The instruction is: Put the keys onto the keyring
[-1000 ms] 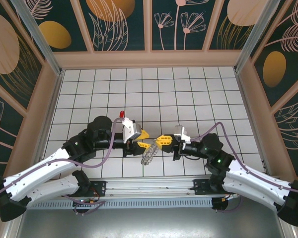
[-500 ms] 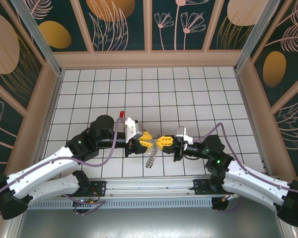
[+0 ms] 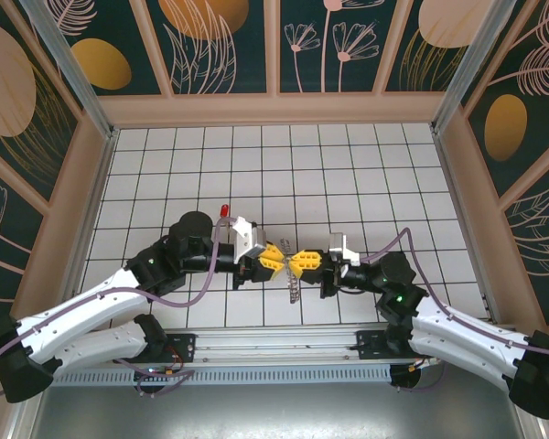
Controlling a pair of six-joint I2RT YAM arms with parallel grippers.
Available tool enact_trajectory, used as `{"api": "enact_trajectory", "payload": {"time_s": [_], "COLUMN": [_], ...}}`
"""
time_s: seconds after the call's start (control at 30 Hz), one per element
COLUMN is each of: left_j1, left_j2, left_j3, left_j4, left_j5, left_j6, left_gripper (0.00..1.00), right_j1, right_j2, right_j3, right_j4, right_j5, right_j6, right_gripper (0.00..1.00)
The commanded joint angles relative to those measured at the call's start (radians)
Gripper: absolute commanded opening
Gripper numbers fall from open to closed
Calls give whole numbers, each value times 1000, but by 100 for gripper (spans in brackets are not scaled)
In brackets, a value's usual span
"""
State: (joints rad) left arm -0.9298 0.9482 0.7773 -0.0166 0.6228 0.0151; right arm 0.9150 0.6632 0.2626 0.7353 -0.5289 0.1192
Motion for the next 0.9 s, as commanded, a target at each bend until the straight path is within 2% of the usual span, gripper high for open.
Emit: {"api": "enact_trajectory", "payload": {"time_s": [0.0, 0.23, 0.33, 0.43, 0.5, 0.6, 0.73, 0.87], "left_j1": [-6, -8, -7, -7, -7, -7, -8, -7], "left_j2": [9, 17, 14, 0, -5, 11, 51, 87], "left_j3": [-13, -10, -2, 16, 40, 88, 150, 189], "left_j4": [55, 68, 50, 5, -54, -180, -323, -435], "left_j5": [35, 49, 43, 27, 0, -52, -97, -135], "left_j6": [-14, -13, -2, 15, 30, 68, 100, 120], "left_gripper": [21, 0, 0, 0, 0, 0, 0, 0], "right_j1": [-8, -9, -10, -11, -8, 8, 36, 90], "right_j2": [-2, 12, 15, 7, -5, -24, -38, -35], "right_j3": [-4, -8, -3, 25, 61, 115, 163, 170], "right_j4": [99, 108, 99, 1, -129, -309, -459, -498], "right_j5": [-20, -25, -22, 4, 51, 125, 202, 274], "right_j6": [23, 27, 29, 8, -39, -120, -194, -222], "right_gripper": [0, 0, 0, 1, 17, 31, 35, 35]}}
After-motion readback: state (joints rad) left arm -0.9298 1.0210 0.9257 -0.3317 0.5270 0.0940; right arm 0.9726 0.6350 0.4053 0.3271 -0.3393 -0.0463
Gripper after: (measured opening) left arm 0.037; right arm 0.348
